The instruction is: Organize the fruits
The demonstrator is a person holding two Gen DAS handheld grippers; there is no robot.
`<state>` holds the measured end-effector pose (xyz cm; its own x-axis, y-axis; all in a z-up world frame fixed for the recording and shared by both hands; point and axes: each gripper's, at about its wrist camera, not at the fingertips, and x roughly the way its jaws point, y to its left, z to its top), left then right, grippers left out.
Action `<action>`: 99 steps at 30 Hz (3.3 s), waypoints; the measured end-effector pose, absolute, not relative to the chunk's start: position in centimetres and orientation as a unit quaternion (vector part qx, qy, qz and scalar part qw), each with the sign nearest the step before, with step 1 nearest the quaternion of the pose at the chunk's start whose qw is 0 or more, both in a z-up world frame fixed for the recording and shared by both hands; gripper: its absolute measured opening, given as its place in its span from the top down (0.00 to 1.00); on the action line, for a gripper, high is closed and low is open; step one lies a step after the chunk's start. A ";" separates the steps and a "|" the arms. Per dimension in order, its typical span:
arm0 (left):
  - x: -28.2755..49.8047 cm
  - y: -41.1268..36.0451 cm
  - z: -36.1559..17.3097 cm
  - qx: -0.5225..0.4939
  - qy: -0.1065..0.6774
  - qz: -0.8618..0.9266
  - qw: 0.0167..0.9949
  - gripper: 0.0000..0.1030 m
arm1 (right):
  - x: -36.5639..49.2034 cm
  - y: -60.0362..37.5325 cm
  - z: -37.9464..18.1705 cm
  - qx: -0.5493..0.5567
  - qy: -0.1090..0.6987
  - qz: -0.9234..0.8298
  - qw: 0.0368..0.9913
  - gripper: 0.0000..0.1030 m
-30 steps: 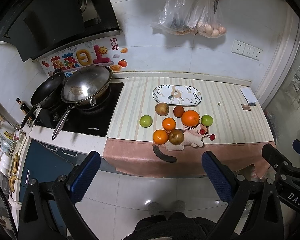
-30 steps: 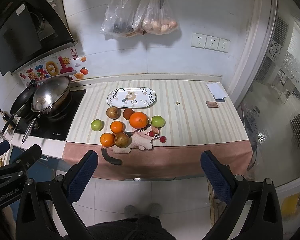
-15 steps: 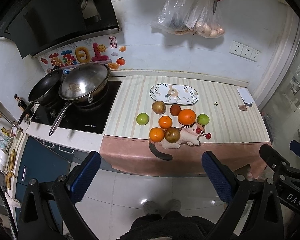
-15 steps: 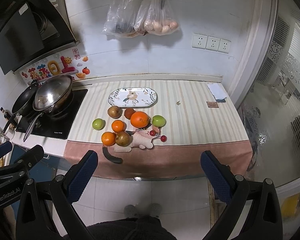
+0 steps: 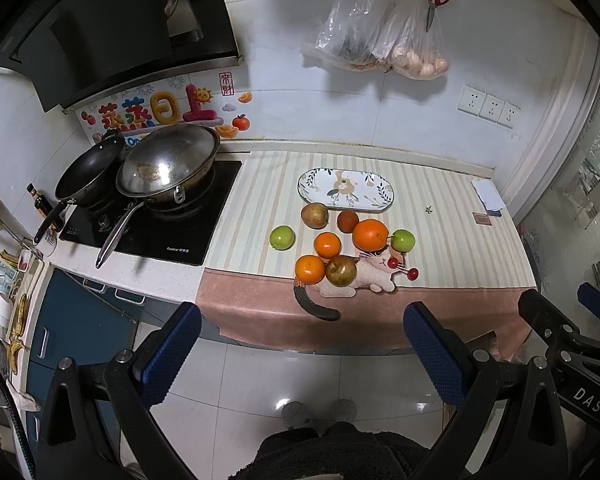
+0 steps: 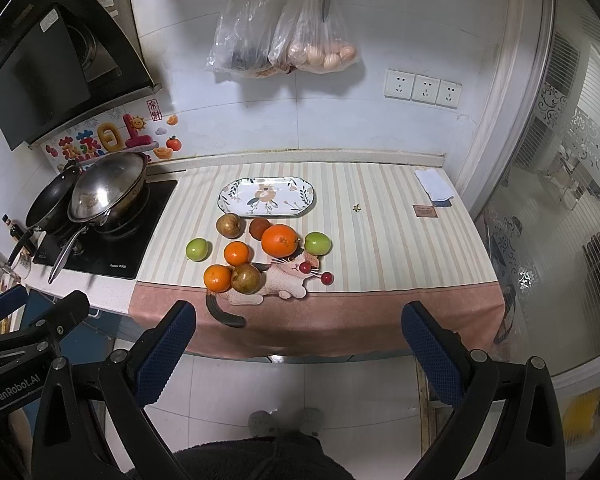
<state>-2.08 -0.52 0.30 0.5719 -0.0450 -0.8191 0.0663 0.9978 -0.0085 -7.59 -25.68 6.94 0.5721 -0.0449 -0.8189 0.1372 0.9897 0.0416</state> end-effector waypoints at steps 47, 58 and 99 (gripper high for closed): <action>0.7 0.0 -2.1 0.007 0.462 -0.026 0.887 0.00 | -5.5 -27.0 5.6 0.091 0.459 -0.062 0.881 0.00; 9.2 4.1 -9.7 0.007 0.513 -0.013 0.858 0.00 | -0.7 -26.4 -3.5 0.130 0.504 -0.079 0.850 0.00; 34.4 2.9 -35.9 -0.015 0.724 -0.009 0.690 0.34 | 31.1 -24.8 -32.4 0.193 0.691 0.019 0.697 0.02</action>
